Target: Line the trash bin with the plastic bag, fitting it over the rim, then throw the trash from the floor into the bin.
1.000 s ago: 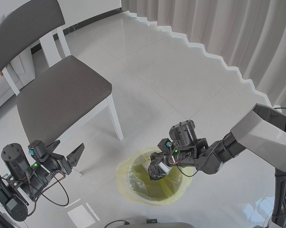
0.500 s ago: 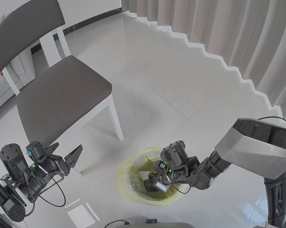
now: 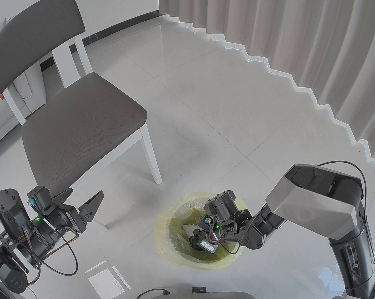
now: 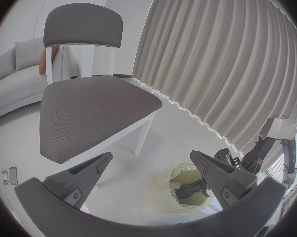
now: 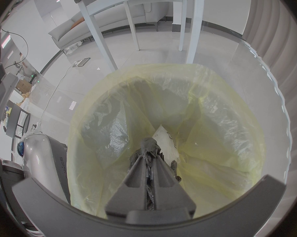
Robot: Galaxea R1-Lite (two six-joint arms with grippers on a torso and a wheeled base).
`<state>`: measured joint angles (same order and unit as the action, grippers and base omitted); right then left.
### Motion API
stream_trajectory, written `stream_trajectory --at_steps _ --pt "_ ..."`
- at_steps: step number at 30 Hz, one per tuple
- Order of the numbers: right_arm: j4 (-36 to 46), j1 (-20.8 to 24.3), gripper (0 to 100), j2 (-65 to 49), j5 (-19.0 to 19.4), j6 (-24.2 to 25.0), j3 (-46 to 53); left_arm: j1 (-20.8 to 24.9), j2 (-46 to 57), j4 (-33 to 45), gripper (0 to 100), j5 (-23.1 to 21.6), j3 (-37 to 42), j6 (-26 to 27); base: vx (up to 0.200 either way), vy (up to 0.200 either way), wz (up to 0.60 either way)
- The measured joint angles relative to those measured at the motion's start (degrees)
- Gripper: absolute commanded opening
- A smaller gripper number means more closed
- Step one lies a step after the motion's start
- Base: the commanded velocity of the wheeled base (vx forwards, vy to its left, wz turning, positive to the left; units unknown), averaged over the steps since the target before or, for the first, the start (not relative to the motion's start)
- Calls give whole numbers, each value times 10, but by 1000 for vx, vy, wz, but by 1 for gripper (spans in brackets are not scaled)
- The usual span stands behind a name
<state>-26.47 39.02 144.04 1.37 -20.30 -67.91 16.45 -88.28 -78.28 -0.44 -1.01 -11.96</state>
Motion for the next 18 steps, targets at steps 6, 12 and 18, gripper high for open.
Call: stream_trajectory --at_steps 6,12,18 --pt "1 0 100 7 0 0 -3 1 4 0 100 0 0 0 0 0 0" --pt "-5 0 100 9 0 4 -2 4 -3 0 100 -1 0 0 0 0 0" --pt "-6 0 100 -1 0 7 9 12 -29 -14 100 -2 0 0 0 0 0"
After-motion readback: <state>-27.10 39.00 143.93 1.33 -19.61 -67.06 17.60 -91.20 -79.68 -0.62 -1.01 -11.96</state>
